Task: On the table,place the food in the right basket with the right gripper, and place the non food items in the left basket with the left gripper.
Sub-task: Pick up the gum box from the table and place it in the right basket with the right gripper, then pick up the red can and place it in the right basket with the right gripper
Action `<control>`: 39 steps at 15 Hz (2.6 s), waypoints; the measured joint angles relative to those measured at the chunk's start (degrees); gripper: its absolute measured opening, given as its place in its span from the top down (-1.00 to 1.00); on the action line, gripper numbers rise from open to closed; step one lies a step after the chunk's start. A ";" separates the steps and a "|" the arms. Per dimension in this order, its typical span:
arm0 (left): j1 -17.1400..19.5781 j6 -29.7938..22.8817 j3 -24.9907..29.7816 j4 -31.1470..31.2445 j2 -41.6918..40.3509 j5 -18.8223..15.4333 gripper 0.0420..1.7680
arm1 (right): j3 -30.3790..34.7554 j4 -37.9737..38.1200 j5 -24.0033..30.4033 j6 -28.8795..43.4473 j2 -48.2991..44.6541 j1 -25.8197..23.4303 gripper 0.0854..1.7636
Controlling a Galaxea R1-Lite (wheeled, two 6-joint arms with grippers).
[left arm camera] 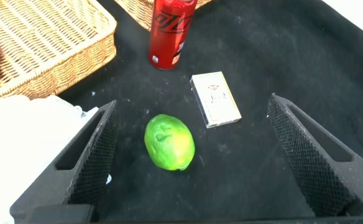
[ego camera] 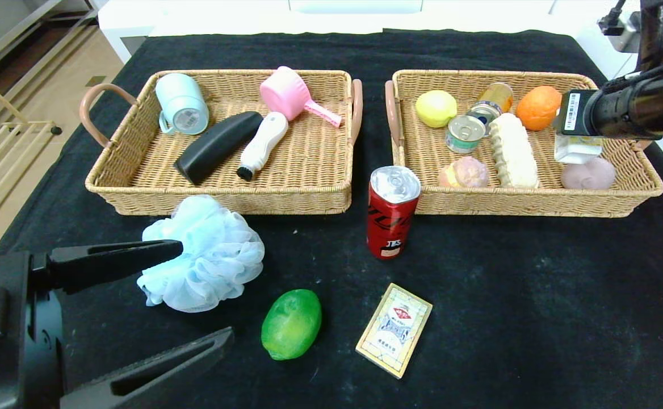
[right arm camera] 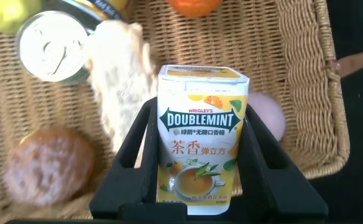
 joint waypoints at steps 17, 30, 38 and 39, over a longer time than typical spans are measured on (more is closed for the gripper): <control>0.00 0.01 0.11 0.00 0.17 -0.09 -0.94 | -0.11 -5.40 -0.02 -0.82 4.32 -1.40 -0.47; 0.00 0.10 0.22 0.41 0.69 0.00 -0.94 | 21.77 -5.62 2.67 -0.10 -11.28 9.01 -0.85; 0.00 0.34 0.10 0.44 0.66 0.00 -0.94 | 51.88 -28.21 17.25 -3.58 -25.25 16.96 -0.90; 0.00 0.34 0.07 0.44 0.61 0.00 -0.94 | 54.00 -30.20 18.97 -5.27 -25.70 17.75 -0.91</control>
